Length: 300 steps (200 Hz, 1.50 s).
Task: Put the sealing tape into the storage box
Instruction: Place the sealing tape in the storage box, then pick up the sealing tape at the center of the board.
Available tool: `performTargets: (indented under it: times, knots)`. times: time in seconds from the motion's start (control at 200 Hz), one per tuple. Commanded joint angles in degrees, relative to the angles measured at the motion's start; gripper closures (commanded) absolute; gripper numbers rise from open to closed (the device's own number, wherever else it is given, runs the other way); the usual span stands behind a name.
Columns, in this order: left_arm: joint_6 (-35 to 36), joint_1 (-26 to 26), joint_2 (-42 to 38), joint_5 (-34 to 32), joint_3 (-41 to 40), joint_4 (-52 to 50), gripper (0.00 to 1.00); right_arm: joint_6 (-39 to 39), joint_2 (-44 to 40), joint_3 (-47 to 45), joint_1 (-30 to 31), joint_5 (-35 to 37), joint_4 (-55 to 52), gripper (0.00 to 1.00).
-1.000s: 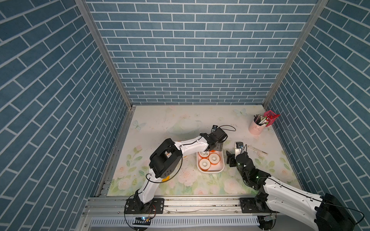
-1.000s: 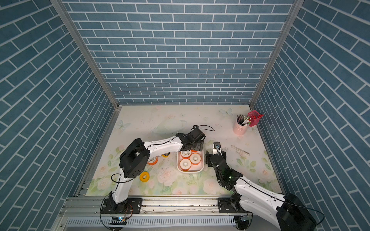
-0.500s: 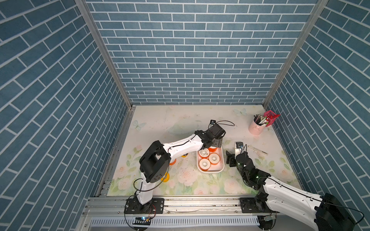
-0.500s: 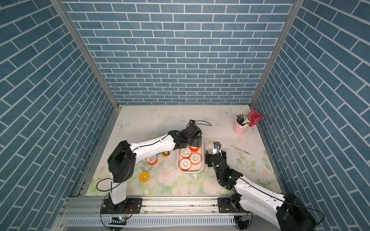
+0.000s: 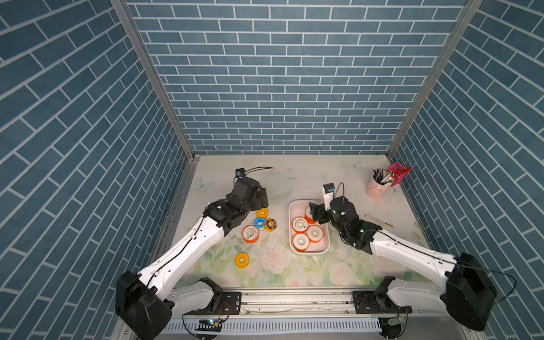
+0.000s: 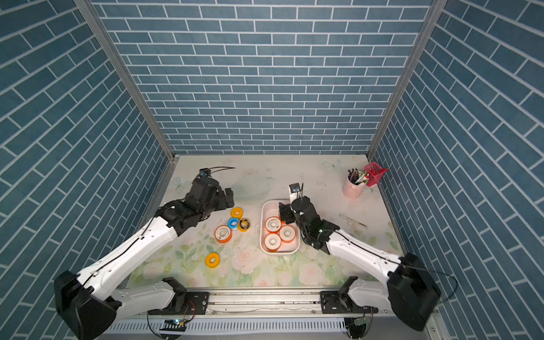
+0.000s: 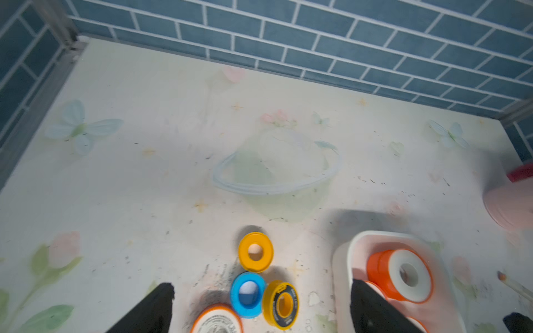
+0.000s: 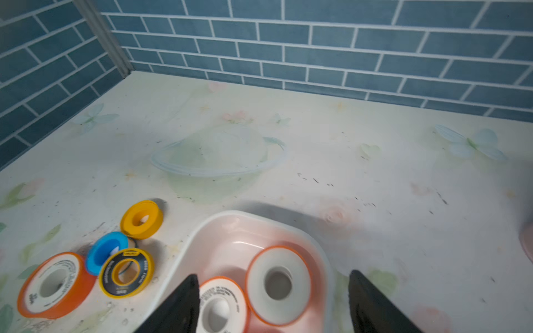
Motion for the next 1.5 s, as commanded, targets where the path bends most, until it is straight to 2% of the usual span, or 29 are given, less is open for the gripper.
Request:
performTargets:
  times: [0.0,0.085,0.25,0.415,0.48,0.565,0.74,0.96,1.31,1.495]
  knots:
    - [2.87,5.01,-3.79,0.2,-2.54,-5.12,0.01,-4.58,10.22,9.93,4.74,-4.46,-5.26,0.17]
    - [4.12,9.22,-6.07,0.19,-4.47,-5.87,0.01,-4.94,19.37,19.46,7.43,-8.48,-8.73,0.17]
    - [5.28,17.33,-8.99,1.05,-8.64,-3.7,0.02,-5.02,32.84,32.56,10.54,-14.43,-11.57,0.16]
    - [6.47,22.38,-10.22,1.11,-9.41,-1.66,0.02,-6.09,43.04,43.95,12.66,-18.64,-16.51,0.14]
    - [7.32,25.27,-10.47,4.21,-9.68,-0.83,0.02,-6.41,45.97,47.44,13.31,-19.04,-18.14,0.13]
    - [7.49,27.2,-10.53,5.22,-10.11,-0.12,0.01,-7.11,49.03,49.97,13.94,-19.56,-18.63,0.12]
    - [7.66,27.5,-10.26,6.13,-10.38,0.1,0.02,-8.48,56.88,58.09,15.16,-19.84,-24.16,0.11]
    - [7.72,27.5,-10.01,6.45,-10.56,0.33,0.02,-10.55,61.25,63.46,16.98,-18.36,-28.77,0.1]
    - [7.81,27.5,-9.53,6.77,-10.73,0.4,0.02,-13.01,61.39,62.4,19.04,-16.54,-32.38,0.1]
    - [7.89,27.5,-9.52,7.23,-10.91,0.58,0.01,-13.38,60.01,59.81,20.26,-12.59,-33.29,0.11]
